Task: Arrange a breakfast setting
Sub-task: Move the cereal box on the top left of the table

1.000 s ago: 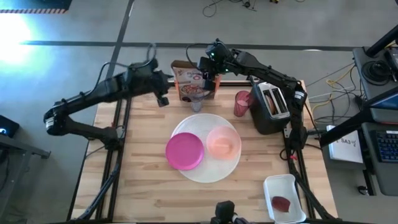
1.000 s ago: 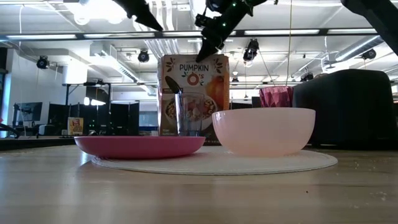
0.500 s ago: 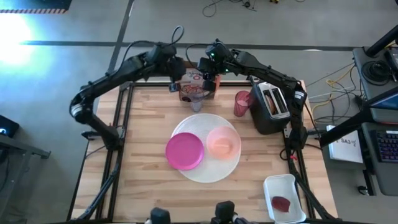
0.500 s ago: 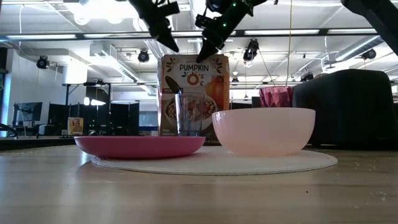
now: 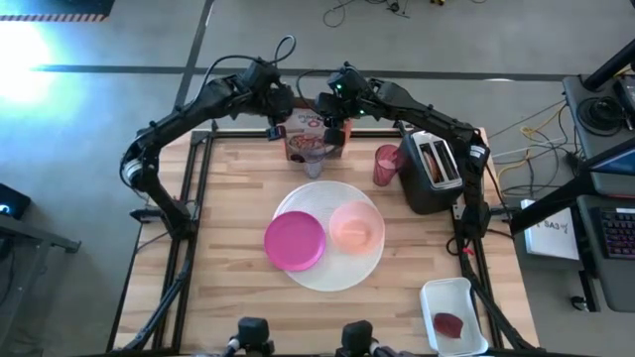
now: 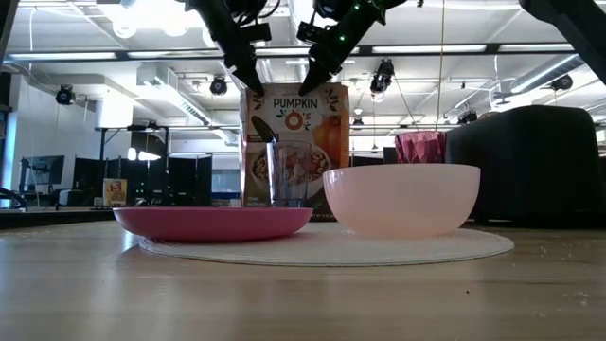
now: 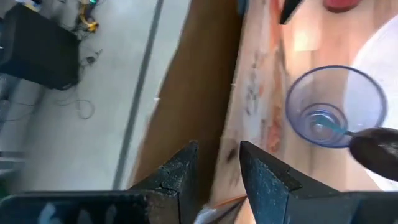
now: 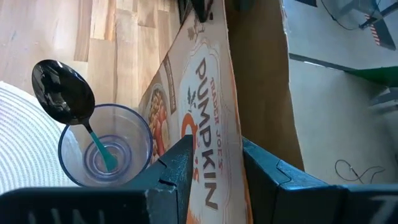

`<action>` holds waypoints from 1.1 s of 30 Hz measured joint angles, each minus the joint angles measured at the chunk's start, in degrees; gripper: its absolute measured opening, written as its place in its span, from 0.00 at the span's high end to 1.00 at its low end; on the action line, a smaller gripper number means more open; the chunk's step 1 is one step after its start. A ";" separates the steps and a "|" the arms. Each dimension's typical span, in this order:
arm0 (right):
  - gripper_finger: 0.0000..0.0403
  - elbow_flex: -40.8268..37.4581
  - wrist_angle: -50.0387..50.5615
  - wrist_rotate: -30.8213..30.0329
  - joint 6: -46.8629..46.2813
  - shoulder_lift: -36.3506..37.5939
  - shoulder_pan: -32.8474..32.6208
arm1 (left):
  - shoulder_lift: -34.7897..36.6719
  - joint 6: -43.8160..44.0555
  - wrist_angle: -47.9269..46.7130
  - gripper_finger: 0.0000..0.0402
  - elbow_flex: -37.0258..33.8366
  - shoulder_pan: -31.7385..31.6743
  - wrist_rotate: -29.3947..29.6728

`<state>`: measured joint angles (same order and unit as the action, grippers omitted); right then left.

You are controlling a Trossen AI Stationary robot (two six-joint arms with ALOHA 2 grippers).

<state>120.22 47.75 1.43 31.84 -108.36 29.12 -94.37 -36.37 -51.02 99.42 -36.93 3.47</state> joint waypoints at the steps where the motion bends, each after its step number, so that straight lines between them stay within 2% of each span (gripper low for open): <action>1: 0.75 0.01 0.00 0.02 0.19 0.00 0.00 | 0.00 0.36 -0.38 0.75 0.00 -0.02 -0.65; 9: 0.75 0.03 0.00 0.04 0.23 0.00 0.00 | -1.64 1.32 -1.47 0.83 -0.02 -0.13 -2.10; 16: 0.75 0.03 0.00 0.04 0.44 0.00 0.00 | -2.36 1.32 -1.73 0.99 -0.02 -0.53 -2.65; 24: 0.75 0.67 0.09 0.02 1.52 -0.02 0.00 | -2.35 1.32 -3.40 1.00 0.25 -1.42 -2.76; 33: 0.75 6.00 0.03 0.03 0.26 0.15 0.00 | -1.96 3.60 -7.66 1.00 0.33 -3.75 -2.50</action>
<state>126.22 47.77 1.47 32.11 -108.20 29.12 -96.33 -32.77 -58.68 99.74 -40.68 0.96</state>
